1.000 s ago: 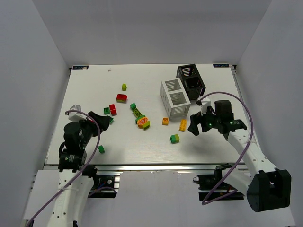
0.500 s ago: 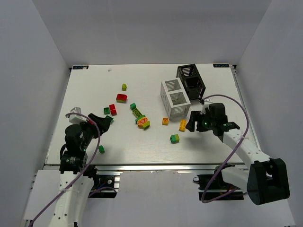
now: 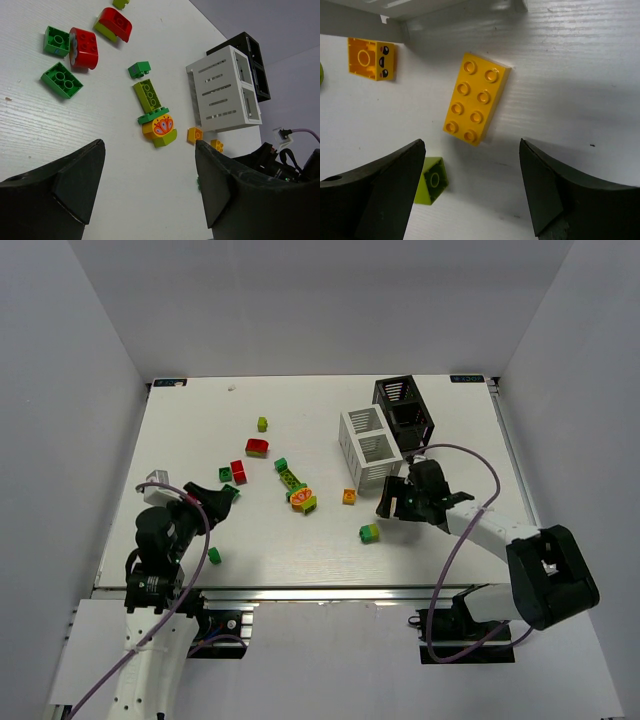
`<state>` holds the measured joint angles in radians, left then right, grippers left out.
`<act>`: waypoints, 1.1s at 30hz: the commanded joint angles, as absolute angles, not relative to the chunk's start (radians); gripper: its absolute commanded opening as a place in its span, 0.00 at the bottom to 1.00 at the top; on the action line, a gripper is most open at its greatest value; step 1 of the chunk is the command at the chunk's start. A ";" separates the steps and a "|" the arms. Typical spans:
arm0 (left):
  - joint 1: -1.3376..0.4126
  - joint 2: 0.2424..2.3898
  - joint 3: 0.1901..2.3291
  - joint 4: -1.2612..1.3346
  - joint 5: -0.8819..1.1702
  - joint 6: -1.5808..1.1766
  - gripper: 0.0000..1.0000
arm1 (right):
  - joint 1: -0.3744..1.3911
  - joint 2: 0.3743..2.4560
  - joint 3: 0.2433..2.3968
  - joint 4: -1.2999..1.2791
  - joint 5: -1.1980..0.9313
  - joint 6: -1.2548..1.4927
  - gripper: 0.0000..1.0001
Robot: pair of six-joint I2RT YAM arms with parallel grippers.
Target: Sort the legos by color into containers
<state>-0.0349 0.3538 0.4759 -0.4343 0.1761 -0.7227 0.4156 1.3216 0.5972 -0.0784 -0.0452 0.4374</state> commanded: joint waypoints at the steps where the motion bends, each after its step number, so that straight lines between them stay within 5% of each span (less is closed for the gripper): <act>1: -0.035 0.339 0.505 -0.443 0.166 -0.727 0.82 | 0.443 1.357 0.663 -0.026 0.041 0.468 0.80; 14: -0.035 0.328 0.494 -0.433 0.173 -0.730 0.82 | 0.529 1.469 0.698 -0.020 0.212 0.474 0.76; 23: -0.035 0.331 0.500 -0.436 0.169 -0.729 0.82 | 0.531 1.460 0.632 -0.012 0.282 0.422 0.60; 29: -0.034 0.339 0.505 -0.427 0.172 -0.730 0.82 | 0.519 1.373 0.592 -0.023 0.250 0.394 0.39; 33: -0.035 0.348 0.497 -0.399 0.179 -0.742 0.82 | 0.511 1.310 0.592 -0.041 0.206 0.342 0.14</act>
<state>-0.0349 0.3367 0.4759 -0.4324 0.1734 -0.7319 0.5171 1.3674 0.5903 -0.0395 0.2283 0.3843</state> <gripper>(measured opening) 0.820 0.431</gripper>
